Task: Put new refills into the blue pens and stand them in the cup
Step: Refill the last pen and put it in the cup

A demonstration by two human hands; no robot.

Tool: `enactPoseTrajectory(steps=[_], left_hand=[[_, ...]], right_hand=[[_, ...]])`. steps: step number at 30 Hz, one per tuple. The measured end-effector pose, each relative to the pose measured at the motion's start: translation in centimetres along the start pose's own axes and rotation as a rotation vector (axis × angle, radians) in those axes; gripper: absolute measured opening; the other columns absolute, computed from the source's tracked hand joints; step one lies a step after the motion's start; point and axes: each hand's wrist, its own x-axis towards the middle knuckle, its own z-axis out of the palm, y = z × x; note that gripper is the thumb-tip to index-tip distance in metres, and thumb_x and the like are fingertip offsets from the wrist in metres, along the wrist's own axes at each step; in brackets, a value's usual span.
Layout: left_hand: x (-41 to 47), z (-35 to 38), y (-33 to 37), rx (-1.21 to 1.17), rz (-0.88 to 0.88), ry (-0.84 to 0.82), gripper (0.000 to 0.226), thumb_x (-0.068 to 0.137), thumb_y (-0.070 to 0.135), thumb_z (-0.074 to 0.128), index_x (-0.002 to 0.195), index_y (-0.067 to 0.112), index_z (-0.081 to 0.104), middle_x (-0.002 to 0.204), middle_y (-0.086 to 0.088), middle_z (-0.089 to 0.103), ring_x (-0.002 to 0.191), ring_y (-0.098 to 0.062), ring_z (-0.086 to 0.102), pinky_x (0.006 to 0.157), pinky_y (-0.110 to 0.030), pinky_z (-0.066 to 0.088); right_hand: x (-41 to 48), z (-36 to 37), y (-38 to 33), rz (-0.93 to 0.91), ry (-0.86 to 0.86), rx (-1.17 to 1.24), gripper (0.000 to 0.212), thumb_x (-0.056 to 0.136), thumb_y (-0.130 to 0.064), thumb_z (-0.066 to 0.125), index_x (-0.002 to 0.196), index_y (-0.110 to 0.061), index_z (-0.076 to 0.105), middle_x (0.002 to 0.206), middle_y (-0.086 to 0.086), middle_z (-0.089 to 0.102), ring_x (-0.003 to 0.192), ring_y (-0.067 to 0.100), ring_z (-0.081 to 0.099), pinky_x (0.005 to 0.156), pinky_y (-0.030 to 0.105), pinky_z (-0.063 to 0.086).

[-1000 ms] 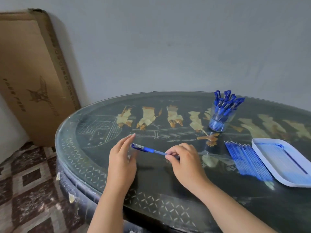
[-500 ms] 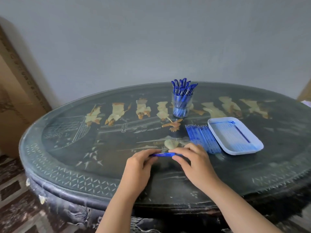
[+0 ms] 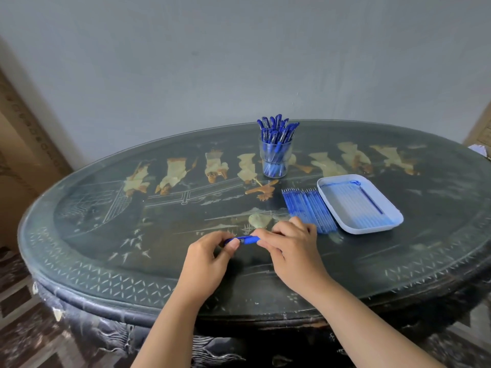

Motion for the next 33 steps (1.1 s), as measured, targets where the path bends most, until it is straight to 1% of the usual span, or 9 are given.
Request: enactPoseTrajectory(steps=[3,7,10,13,17,21,27,30,33], left_hand=[[-0.1,-0.3,0.2,-0.02,-0.026,-0.001,0.026,0.094,0.018,0.062,0.071,0.03,0.06,0.066,0.006,0.061,0.065,-0.002,0.05,0.061,-0.011,0.036],[0.0,-1.2,-0.5,-0.215,-0.135,0.151,0.021,0.096,0.019,0.058,0.077,0.017,0.068,0.067,0.012,0.066,0.064,0.004,0.056,0.063,-0.009,0.039],[0.1,-0.7,-0.6,-0.144,-0.099,0.125,0.007,0.093,0.017,0.064,0.09,0.019,0.07,0.083,0.007,0.072,0.078,-0.003,0.064,0.073,-0.011,0.044],[0.1,-0.2,-0.8,-0.043,0.003,0.16,0.016,0.087,0.011,0.071,0.094,0.026,0.071,0.09,0.013,0.07,0.087,-0.005,0.063,0.078,-0.009,0.044],[0.5,0.3,-1.2,0.163,0.123,0.127,0.02,0.08,0.01,0.077,0.096,0.023,0.075,0.096,0.019,0.067,0.096,-0.005,0.06,0.085,-0.006,0.039],[0.9,0.7,-1.5,0.227,0.104,0.127,0.019,0.078,0.014,0.079,0.095,0.022,0.078,0.097,0.012,0.066,0.096,-0.012,0.059,0.085,-0.02,0.041],[1.0,0.4,-1.4,0.203,0.05,0.078,0.026,0.081,0.021,0.077,0.106,0.029,0.075,0.101,0.017,0.062,0.101,-0.009,0.057,0.09,-0.022,0.043],[0.7,0.0,-0.7,0.141,0.083,0.047,0.034,0.082,0.027,0.077,0.114,0.035,0.07,0.104,0.025,0.061,0.101,0.004,0.054,0.09,-0.009,0.04],[0.7,0.1,-0.1,0.068,0.188,0.063,0.031,0.079,0.021,0.079,0.107,0.033,0.071,0.101,0.029,0.064,0.102,0.013,0.054,0.087,0.0,0.035]], right_hand=[[-0.1,0.0,0.1,-0.021,0.027,-0.02,0.025,0.082,-0.013,0.069,0.095,-0.034,0.07,0.072,-0.013,0.047,0.073,0.015,0.039,0.068,0.033,0.023],[0.0,-0.2,1.0,0.116,0.139,-0.015,0.031,0.076,-0.005,0.076,0.094,-0.031,0.072,0.071,-0.011,0.052,0.073,0.016,0.039,0.069,0.031,0.019],[0.0,0.2,0.6,0.072,0.134,-0.043,0.028,0.079,-0.013,0.069,0.097,-0.035,0.069,0.075,-0.012,0.052,0.075,0.017,0.044,0.07,0.031,0.016],[-0.1,0.3,0.7,0.114,0.167,-0.032,0.022,0.084,-0.02,0.066,0.099,-0.035,0.071,0.078,-0.012,0.054,0.076,0.018,0.049,0.074,0.035,0.026],[0.0,0.3,0.8,0.166,0.14,-0.014,0.023,0.091,-0.033,0.053,0.101,-0.037,0.073,0.081,-0.013,0.054,0.08,0.016,0.053,0.079,0.04,0.032],[0.0,0.2,0.8,0.184,0.136,0.002,0.024,0.091,-0.034,0.051,0.101,-0.04,0.072,0.08,-0.013,0.055,0.081,0.015,0.053,0.081,0.038,0.029],[0.0,0.3,0.8,0.172,0.087,-0.005,0.025,0.088,-0.039,0.05,0.1,-0.042,0.071,0.081,-0.014,0.057,0.082,0.015,0.053,0.079,0.035,0.023],[0.0,0.4,0.7,0.166,0.062,0.016,0.026,0.088,-0.04,0.049,0.1,-0.043,0.072,0.08,-0.014,0.057,0.081,0.016,0.052,0.078,0.035,0.022],[0.1,0.4,0.7,0.136,0.053,0.04,0.025,0.089,-0.04,0.049,0.1,-0.042,0.072,0.078,-0.014,0.057,0.079,0.017,0.052,0.074,0.034,0.023]])
